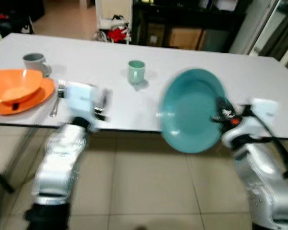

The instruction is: Setting the table

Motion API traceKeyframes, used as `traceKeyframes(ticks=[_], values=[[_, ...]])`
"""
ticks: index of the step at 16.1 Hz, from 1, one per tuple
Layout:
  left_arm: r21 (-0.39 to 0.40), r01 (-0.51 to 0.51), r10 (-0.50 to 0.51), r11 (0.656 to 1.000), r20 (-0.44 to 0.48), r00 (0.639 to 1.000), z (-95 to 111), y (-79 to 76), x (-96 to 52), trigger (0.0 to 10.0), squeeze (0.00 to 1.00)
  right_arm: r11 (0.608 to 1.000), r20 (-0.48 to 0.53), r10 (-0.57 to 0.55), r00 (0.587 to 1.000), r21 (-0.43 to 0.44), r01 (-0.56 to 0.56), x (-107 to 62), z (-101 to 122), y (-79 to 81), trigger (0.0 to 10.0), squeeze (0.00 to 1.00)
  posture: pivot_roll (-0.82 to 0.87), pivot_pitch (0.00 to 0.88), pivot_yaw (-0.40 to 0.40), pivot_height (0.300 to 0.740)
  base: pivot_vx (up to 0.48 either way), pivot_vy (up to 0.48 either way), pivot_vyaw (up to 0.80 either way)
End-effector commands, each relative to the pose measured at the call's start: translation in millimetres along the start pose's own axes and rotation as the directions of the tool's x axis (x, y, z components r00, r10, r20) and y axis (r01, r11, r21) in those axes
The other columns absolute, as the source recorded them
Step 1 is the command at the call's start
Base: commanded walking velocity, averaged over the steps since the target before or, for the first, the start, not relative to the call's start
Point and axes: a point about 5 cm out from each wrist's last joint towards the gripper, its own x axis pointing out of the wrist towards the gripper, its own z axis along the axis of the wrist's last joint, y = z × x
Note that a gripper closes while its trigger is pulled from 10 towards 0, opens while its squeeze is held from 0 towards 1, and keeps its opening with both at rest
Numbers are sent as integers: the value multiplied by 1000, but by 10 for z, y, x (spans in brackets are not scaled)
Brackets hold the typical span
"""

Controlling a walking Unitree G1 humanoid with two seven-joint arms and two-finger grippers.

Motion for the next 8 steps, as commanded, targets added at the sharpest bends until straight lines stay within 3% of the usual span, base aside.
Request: traceKeyframes(ticks=[1,8], values=[[14,-29,29,999,6,1000,20,82,-15,10000,0,999,32,44,999,12,-44,21,74,85,10000,0,69,0,-85,740,304,0,0],[14,-30,30,999,11,999,24,82,-16,10000,0,998,31,55,998,12,-56,28,74,97,10000,0,71,0,-88,740,304,0,0]])
